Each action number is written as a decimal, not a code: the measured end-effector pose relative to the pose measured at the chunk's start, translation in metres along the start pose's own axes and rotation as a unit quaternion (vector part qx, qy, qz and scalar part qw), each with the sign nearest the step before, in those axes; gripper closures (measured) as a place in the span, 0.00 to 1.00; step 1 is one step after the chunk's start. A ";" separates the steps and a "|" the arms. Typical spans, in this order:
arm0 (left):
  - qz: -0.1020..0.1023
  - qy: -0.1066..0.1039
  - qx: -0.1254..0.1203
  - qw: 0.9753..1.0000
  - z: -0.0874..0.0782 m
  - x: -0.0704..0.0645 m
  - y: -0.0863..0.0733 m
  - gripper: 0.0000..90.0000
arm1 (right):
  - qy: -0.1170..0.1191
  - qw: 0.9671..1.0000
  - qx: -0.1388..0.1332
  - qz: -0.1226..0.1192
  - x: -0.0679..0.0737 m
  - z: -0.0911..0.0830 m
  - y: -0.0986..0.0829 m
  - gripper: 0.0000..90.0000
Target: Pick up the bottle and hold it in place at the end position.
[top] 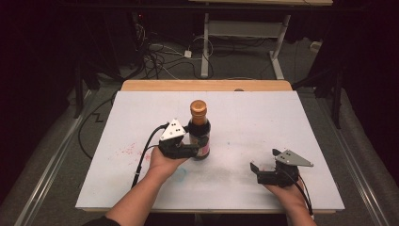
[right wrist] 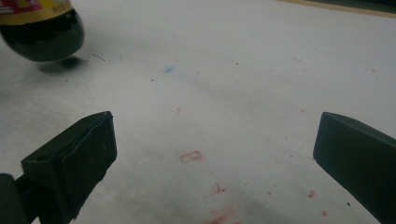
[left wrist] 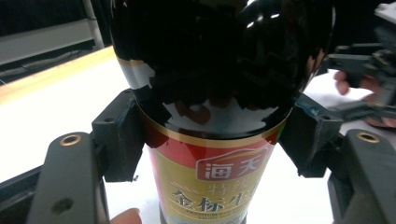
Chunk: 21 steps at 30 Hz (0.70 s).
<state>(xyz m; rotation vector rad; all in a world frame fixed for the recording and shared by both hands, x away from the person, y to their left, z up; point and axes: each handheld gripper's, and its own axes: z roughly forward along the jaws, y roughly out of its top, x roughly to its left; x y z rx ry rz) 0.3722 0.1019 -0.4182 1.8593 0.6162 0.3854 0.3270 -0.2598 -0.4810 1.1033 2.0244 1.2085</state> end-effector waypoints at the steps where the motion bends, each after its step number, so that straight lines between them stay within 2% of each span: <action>1: 0.002 0.004 -0.001 1.000 0.006 0.005 0.003 0.32 | 0.000 1.000 -0.001 0.000 0.000 0.000 0.000 0.00; 12: -0.010 0.021 0.000 1.000 0.039 0.033 0.012 0.32 | 0.000 1.000 -0.002 0.003 0.000 0.000 0.000 0.00; 17: -0.015 0.021 0.003 1.000 0.049 0.039 0.012 0.32 | 0.001 1.000 -0.002 0.003 -0.001 0.000 0.000 0.00; 21: -0.007 0.021 0.010 1.000 0.057 0.040 0.012 0.32 | 0.000 1.000 -0.004 0.002 0.000 -0.001 0.000 0.00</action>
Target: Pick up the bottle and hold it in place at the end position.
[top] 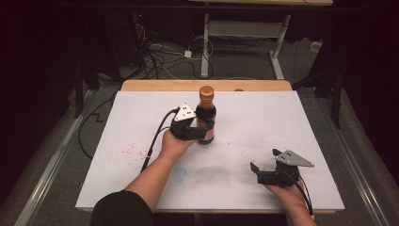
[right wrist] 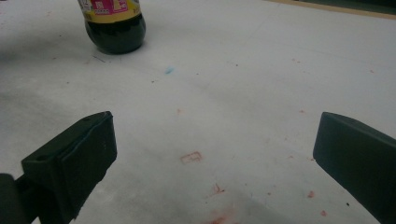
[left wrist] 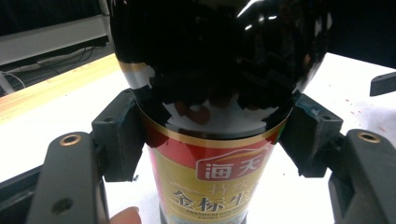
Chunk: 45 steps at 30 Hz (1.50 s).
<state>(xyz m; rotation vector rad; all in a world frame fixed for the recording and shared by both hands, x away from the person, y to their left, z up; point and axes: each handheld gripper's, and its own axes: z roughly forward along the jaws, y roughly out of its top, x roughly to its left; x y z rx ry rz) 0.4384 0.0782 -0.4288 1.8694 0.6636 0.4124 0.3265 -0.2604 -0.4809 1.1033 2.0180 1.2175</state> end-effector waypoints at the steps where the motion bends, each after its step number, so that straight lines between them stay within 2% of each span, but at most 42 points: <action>1: 0.000 0.000 0.000 1.000 0.000 0.000 0.000 0.32 | 0.000 1.000 0.000 0.000 0.000 0.000 0.000 0.00; 7: -0.004 -0.008 -0.005 1.000 0.004 0.003 -0.002 0.32 | 0.000 1.000 -0.001 -0.001 0.000 0.000 0.000 0.00; 20: 0.008 -0.034 -0.006 0.999 0.002 0.010 -0.005 0.32 | -0.004 1.000 -0.002 -0.001 0.001 0.000 0.000 0.01; 32: 0.002 -0.027 -0.020 0.999 0.003 0.006 -0.009 0.31 | -0.006 1.000 -0.002 0.003 0.000 -0.001 0.001 0.00; 35: -0.002 -0.026 -0.024 0.999 0.004 0.006 -0.010 0.31 | 0.003 1.000 0.002 0.007 0.000 0.001 0.006 0.01; 39: -0.005 -0.027 -0.026 0.999 0.004 0.006 -0.011 0.30 | 0.016 1.000 -0.015 0.011 -0.001 0.002 0.023 0.04; 45: -0.003 -0.028 -0.028 0.999 0.004 0.007 -0.012 0.30 | 0.039 0.998 -0.046 0.011 0.003 0.006 0.055 0.19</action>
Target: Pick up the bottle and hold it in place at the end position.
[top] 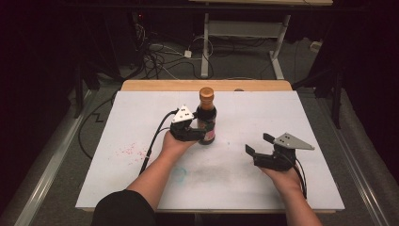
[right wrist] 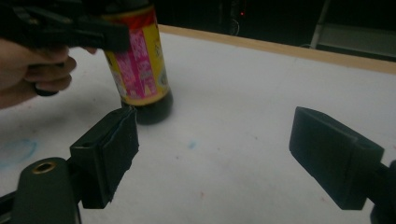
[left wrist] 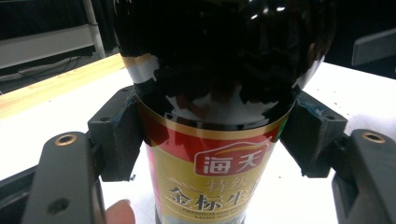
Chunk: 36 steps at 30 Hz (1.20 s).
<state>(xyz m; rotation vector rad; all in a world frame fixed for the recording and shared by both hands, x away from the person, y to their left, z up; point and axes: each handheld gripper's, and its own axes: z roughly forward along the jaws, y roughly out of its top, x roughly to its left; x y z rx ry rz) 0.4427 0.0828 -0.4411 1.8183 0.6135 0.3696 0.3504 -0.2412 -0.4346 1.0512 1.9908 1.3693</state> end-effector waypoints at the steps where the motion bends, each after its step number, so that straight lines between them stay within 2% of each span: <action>1: -0.002 0.000 0.000 1.000 0.001 0.000 0.000 0.30 | 0.004 1.000 -0.003 0.000 0.001 0.001 0.004 0.20; 4: -0.007 0.002 -0.002 1.000 0.002 -0.001 0.000 0.30 | 0.008 1.000 -0.008 -0.005 0.003 0.004 0.012 0.25; 7: -0.004 0.002 0.002 1.000 0.001 -0.001 0.000 0.30 | 0.019 1.000 -0.007 -0.007 0.007 0.012 0.022 0.36; 11: 0.002 -0.010 0.010 1.000 0.000 0.003 0.002 0.31 | 0.029 0.999 -0.007 -0.014 0.013 0.015 0.030 0.52; 17: 0.005 -0.029 0.003 1.000 0.000 0.007 0.001 0.31 | 0.047 0.998 -0.011 -0.033 0.021 0.021 0.041 0.70; 24: -0.002 -0.032 -0.002 0.999 0.001 0.007 0.000 0.30 | 0.053 0.997 -0.010 -0.046 0.026 0.025 0.054 0.73; 29: -0.019 -0.017 0.003 1.000 0.002 0.002 0.002 0.28 | 0.059 0.997 -0.007 -0.042 0.027 0.027 0.060 0.76; 30: -0.020 -0.009 0.010 1.000 0.003 0.001 0.002 0.28 | 0.061 0.997 -0.008 -0.042 0.027 0.027 0.061 0.78; 33: -0.028 -0.009 0.013 0.999 0.004 0.001 0.000 0.28 | 0.066 0.997 -0.007 -0.041 0.026 0.029 0.064 0.82; 36: -0.025 -0.009 0.012 1.000 0.004 0.001 0.000 0.29 | 0.065 0.997 -0.010 -0.044 0.026 0.030 0.069 0.89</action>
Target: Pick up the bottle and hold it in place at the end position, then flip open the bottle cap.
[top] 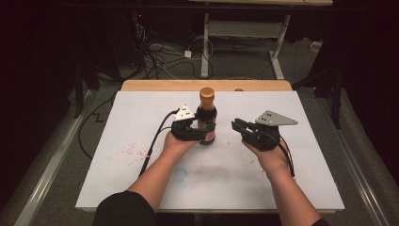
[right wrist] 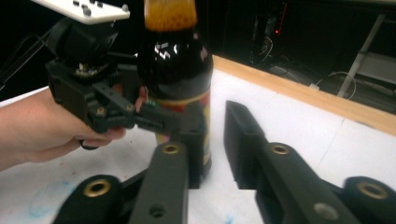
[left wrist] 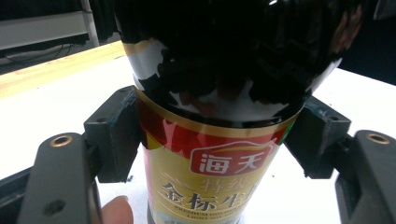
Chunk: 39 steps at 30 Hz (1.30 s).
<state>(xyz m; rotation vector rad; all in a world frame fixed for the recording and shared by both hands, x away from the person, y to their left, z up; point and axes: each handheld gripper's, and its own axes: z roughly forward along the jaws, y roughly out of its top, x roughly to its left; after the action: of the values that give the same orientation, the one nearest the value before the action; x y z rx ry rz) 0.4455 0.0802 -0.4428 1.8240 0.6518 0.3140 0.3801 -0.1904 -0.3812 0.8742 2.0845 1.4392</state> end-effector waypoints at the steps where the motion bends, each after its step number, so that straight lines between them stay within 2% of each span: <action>1: 0.006 0.002 0.000 1.000 0.000 -0.001 0.000 0.29 | -0.001 1.000 -0.002 -0.004 -0.001 0.000 0.002 0.91; 6: 0.013 -0.001 0.001 1.000 -0.001 0.000 0.000 0.30 | -0.009 1.000 -0.011 -0.009 -0.003 0.002 0.011 1.00; 14: 0.013 -0.010 -0.003 1.000 -0.001 0.002 -0.001 0.30 | -0.011 1.000 -0.010 -0.020 -0.002 0.008 0.025 1.00; 21: 0.013 -0.011 -0.004 1.000 0.000 0.003 -0.001 0.30 | -0.007 1.000 -0.009 -0.016 -0.002 0.013 0.032 1.00; 39: 0.010 -0.009 -0.014 1.000 0.001 0.002 -0.004 0.31 | 0.008 1.000 -0.011 -0.018 0.001 0.014 0.066 1.00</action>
<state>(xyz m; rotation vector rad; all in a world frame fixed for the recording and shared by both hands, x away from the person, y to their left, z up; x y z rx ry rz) 0.4460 0.0818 -0.4471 1.8065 0.6132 0.3175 0.4053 -0.1643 -0.3243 0.8157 2.0821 1.4515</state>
